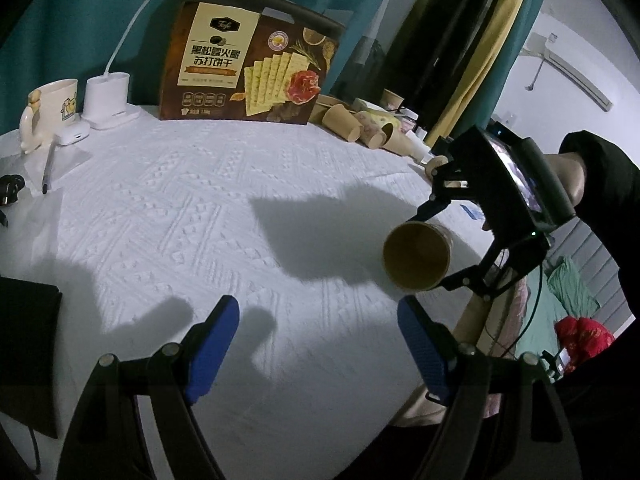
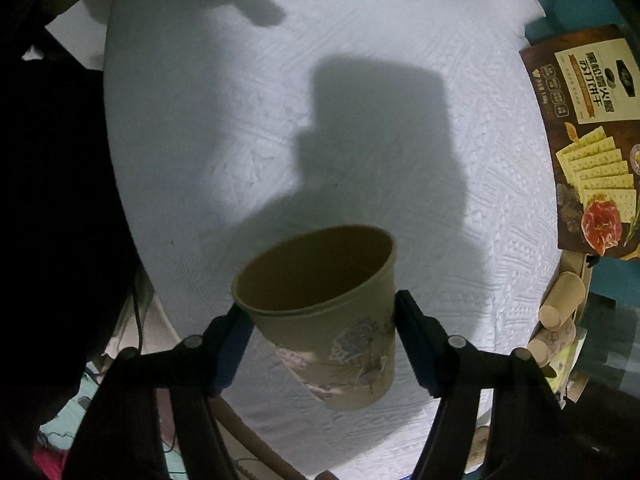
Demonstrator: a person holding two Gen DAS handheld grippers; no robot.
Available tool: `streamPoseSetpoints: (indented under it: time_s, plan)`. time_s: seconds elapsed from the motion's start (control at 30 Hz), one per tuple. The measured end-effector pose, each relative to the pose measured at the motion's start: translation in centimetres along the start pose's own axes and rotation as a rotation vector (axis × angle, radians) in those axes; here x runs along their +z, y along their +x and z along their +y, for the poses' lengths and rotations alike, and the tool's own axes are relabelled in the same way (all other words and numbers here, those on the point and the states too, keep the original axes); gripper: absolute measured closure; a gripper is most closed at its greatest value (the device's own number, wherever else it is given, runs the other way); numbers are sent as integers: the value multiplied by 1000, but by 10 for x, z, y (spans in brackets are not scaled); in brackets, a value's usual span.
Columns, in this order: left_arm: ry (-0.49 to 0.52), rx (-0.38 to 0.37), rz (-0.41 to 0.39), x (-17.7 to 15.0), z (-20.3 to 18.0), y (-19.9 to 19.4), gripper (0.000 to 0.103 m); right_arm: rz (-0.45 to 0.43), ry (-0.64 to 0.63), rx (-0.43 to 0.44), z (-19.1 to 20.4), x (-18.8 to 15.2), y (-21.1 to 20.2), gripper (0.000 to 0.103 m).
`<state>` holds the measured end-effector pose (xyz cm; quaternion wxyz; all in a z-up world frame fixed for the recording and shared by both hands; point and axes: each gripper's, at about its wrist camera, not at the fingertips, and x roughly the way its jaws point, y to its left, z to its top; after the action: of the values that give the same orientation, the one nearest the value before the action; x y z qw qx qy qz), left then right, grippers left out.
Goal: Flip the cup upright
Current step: 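Grasp the cup with the right gripper while the left gripper releases it, then turn the cup upright with the right gripper and lower it onto the tablecloth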
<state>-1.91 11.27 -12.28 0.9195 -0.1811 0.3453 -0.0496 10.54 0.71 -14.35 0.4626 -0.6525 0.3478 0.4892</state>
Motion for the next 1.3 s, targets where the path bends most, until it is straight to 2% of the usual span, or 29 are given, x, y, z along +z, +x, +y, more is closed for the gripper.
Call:
streamPoseSetpoints:
  time_s: [0.17, 0.27, 0.4, 0.53, 0.63, 0.77, 1.03, 1.3]
  plan:
    - [-2, -1, 3, 1, -1, 0, 21, -39, 52, -28, -7, -5, -9, 37]
    - [-3, -1, -3, 2, -4, 0, 21, -118, 163, -53, -18, -15, -23, 37]
    - [-2, 12, -21, 4, -10, 2, 21, -285, 411, -63, -42, -40, -36, 37]
    - [-14, 14, -24, 8, -15, 8, 21, -494, 697, -29, -59, -75, -32, 37]
    - [-3, 31, -32, 13, -20, 12, 21, -650, 880, -26, -55, -101, -28, 37]
    - [-9, 25, -34, 19, -25, 19, 21, -802, 1101, -12, -47, -126, -17, 37]
    - [23, 54, -20, 28, -45, 33, 21, -910, 1291, -5, -32, -138, 11, 37]
    - [16, 90, -16, 29, -45, 35, 21, -931, 1321, -40, -22, -142, 15, 37]
